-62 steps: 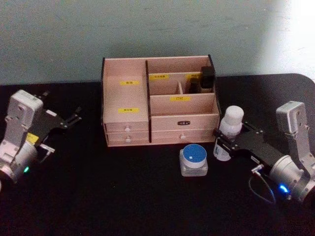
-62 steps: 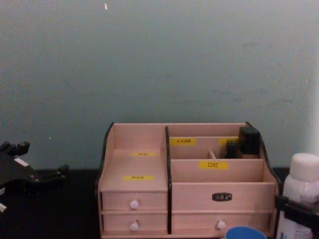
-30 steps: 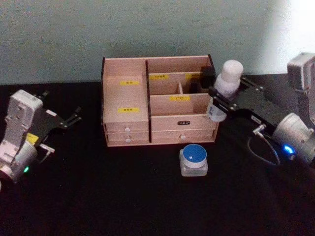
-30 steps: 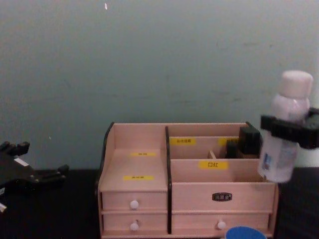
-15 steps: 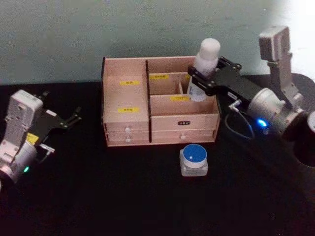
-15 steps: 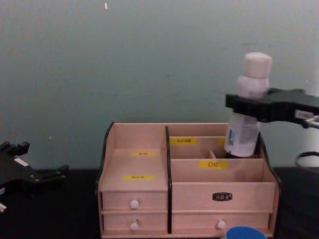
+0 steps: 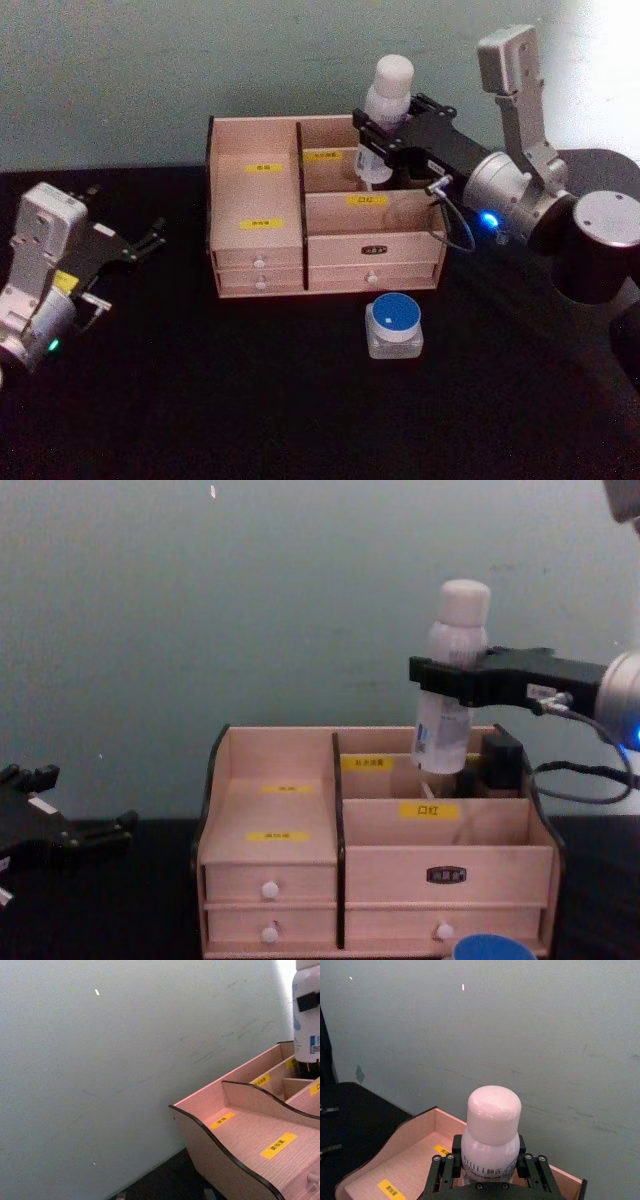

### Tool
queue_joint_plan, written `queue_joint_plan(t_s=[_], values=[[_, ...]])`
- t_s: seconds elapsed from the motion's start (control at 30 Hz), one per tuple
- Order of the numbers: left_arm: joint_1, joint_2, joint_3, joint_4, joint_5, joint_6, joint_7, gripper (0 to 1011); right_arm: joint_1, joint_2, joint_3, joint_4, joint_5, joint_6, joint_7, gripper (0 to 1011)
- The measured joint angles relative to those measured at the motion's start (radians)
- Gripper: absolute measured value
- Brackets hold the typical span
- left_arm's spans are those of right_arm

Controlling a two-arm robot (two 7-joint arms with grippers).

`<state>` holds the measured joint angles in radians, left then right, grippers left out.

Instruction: Pick up the facial cleanser and watermelon frost from the table and place them into the tiered storage box.

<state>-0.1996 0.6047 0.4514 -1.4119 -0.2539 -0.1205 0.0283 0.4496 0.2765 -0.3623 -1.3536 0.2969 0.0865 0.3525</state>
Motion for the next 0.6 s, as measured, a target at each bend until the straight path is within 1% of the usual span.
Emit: queue_joint_plan(t_s=[0.3, 0.6], values=[[0.000, 0.000, 0.000, 0.000, 0.000, 0.000, 0.000, 1001, 0.052, -0.042, -0.019, 0.085, -0.018, -0.001, 0.000, 601], [0.000, 0.000, 0.000, 0.000, 0.000, 0.000, 0.000, 1001, 0.087, -0.071, -0.028, 0.154, -0.028, -0.002, 0.006, 601]])
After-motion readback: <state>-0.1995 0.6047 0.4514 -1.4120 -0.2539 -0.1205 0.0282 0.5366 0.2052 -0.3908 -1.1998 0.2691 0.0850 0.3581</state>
